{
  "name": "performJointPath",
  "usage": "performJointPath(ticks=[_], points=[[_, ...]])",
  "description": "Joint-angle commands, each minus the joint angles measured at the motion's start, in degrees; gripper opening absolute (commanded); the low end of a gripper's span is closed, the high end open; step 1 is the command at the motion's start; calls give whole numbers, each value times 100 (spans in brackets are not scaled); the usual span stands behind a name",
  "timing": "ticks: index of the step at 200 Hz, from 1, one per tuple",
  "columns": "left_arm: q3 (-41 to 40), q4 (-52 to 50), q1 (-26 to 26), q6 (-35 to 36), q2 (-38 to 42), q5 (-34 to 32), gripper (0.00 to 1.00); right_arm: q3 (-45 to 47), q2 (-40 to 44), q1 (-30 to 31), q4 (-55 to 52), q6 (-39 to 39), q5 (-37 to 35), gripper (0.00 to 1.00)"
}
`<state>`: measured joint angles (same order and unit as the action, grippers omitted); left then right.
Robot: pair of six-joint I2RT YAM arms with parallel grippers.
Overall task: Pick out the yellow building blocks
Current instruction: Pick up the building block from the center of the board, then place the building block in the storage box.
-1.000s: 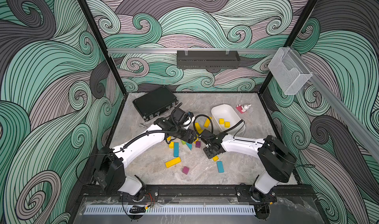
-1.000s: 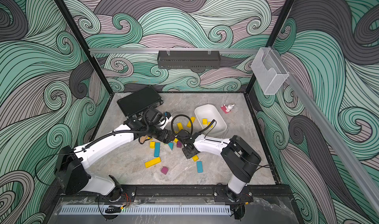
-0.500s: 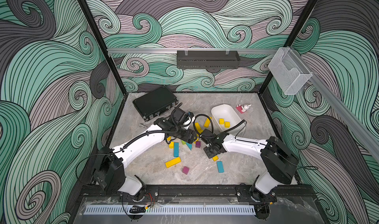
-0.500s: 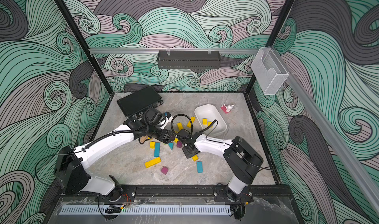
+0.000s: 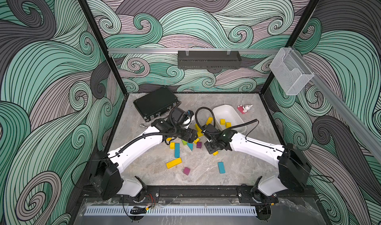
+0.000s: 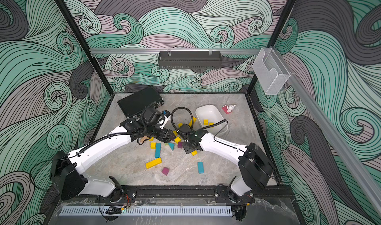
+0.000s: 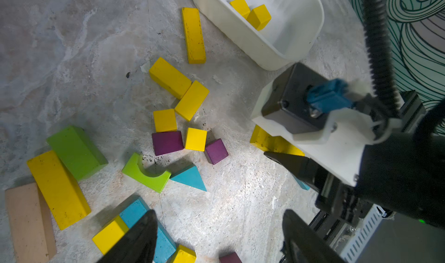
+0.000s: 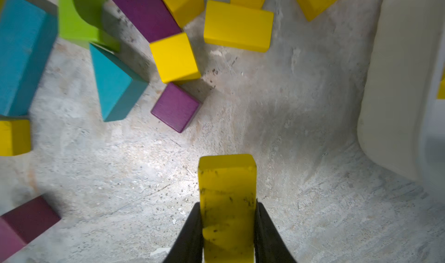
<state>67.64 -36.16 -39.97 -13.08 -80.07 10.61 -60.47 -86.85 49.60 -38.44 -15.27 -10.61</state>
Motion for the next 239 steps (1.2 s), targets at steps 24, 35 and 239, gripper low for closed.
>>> performJointPath(ticks=[24,35,239], points=[[27,399,-20,-22,113,60,81,-545,303,-94,-377,254,-147,27],[46,520,-20,-68,98,90,81,-631,355,-156,-398,301,-143,27],[2243,1024,-28,-231,-2242,1367,80,-1305,-72,-2842,129,1251,339,28]])
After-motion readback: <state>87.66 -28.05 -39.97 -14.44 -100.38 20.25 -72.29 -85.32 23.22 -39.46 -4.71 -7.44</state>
